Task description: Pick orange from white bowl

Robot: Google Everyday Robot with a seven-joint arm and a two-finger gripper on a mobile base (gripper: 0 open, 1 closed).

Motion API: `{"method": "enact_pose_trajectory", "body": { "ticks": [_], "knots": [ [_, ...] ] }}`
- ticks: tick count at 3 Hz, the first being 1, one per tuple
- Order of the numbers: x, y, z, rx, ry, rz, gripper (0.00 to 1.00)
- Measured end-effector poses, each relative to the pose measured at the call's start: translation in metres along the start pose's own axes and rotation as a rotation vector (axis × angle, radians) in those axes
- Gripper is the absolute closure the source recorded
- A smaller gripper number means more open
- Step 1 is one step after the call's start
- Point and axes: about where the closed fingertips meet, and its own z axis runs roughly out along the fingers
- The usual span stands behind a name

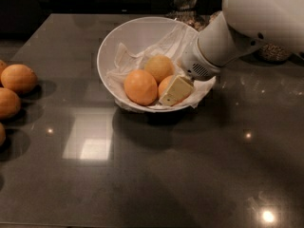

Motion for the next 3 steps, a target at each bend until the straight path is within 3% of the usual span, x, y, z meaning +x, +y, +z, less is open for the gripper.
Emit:
{"method": "enact_pose_trajectory", "body": {
  "ticks": [3],
  "knots": [
    [0.014, -0.006, 0.024, -0.008, 0.034, 0.015, 0.26]
  ]
}}
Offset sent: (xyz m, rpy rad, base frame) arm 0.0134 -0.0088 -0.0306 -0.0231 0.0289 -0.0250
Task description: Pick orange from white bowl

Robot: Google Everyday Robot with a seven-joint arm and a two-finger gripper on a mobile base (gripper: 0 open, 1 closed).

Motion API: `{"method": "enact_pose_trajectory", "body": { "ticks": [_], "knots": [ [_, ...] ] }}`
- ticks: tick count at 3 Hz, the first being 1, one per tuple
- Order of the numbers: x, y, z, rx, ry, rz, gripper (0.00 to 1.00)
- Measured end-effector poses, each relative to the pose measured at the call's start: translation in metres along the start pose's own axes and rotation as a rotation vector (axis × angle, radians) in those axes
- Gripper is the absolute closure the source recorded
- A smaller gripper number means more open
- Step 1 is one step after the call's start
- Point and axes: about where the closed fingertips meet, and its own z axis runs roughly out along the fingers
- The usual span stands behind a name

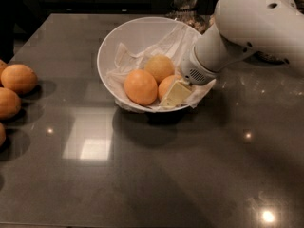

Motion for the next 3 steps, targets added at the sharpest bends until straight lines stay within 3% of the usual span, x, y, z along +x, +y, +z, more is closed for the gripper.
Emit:
{"method": "enact_pose_trajectory", "body": {
  "ticks": [1, 3],
  "knots": [
    [0.0020, -0.0005, 0.0043, -0.006, 0.006, 0.004, 0.36],
    [0.0041, -0.0005, 0.0071, -0.015, 0.006, 0.010, 0.86]
  ]
}}
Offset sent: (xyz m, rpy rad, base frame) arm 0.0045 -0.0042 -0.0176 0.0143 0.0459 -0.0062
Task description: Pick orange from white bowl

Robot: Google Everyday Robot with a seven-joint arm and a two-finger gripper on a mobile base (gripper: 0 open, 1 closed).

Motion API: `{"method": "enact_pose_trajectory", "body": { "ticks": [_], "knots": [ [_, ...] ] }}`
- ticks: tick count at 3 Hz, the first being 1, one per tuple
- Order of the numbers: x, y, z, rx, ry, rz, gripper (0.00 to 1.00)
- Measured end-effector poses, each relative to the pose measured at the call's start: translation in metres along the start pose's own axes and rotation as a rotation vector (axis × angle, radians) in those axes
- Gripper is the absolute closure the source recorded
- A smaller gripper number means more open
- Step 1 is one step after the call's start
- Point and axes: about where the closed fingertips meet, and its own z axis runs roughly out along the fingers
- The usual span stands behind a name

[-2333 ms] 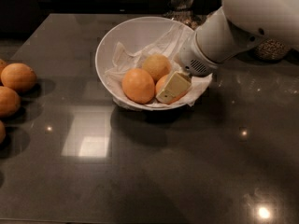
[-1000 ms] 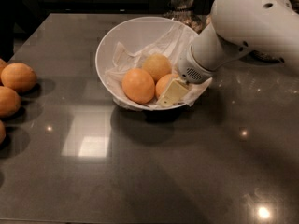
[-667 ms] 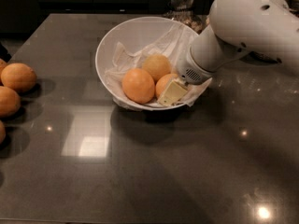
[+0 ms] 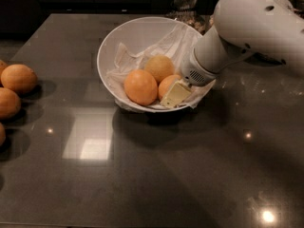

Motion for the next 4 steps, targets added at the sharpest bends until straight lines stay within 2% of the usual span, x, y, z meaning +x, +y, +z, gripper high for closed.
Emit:
{"method": "enact_pose_trajectory", "body": {
  "ticks": [1, 3, 4],
  "knots": [
    [0.000, 0.000, 0.000, 0.000, 0.000, 0.000, 1.00],
    [-0.022, -0.005, -0.017, 0.001, -0.052, -0.035, 1.00],
    [-0.042, -0.019, -0.045, 0.043, -0.094, -0.069, 1.00]
  ]
}}
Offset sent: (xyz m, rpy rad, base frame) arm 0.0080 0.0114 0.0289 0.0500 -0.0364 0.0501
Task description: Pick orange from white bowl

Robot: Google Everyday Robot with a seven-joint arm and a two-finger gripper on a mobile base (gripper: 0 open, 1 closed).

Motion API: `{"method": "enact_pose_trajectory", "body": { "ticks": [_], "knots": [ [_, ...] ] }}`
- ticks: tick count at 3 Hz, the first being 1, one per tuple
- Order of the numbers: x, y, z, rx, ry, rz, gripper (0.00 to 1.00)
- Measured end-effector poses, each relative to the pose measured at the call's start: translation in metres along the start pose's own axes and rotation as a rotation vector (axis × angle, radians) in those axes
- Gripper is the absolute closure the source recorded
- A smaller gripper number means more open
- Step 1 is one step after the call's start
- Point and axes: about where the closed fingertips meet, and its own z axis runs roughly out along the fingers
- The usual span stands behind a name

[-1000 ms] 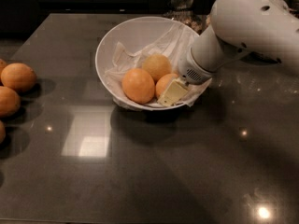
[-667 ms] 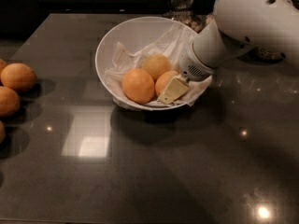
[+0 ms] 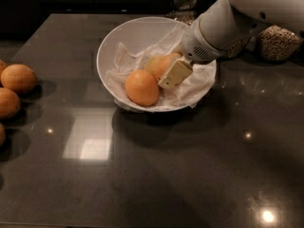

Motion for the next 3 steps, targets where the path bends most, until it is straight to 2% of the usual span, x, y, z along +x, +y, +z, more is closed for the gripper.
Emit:
{"method": "enact_pose_trajectory", "body": {
  "ticks": [2, 3],
  "knots": [
    [-0.027, -0.031, -0.053, 0.064, -0.117, -0.040, 1.00],
    [-0.031, -0.026, -0.065, 0.048, -0.148, -0.107, 1.00]
  ]
}}
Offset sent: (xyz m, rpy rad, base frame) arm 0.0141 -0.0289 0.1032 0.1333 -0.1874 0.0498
